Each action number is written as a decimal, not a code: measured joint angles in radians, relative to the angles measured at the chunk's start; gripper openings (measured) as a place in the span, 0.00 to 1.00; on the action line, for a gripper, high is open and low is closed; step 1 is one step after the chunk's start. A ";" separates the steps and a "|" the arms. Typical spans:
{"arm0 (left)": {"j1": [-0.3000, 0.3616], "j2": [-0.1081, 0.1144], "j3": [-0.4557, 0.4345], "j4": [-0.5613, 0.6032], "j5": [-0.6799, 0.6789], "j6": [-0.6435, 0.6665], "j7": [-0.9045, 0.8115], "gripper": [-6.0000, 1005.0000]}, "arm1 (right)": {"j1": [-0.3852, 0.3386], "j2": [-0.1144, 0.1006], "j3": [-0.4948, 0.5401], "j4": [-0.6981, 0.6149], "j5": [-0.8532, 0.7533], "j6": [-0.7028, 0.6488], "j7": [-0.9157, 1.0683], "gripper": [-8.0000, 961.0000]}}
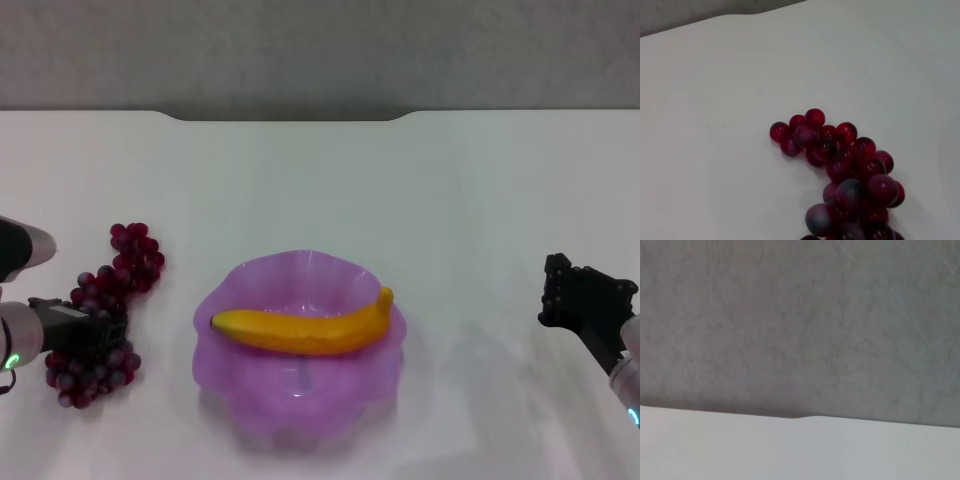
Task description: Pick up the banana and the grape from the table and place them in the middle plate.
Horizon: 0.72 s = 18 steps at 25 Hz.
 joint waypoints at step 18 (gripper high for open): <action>0.025 -0.006 0.006 0.015 -0.013 -0.076 0.000 0.57 | 0.004 0.000 0.000 0.028 0.000 -0.001 0.014 0.04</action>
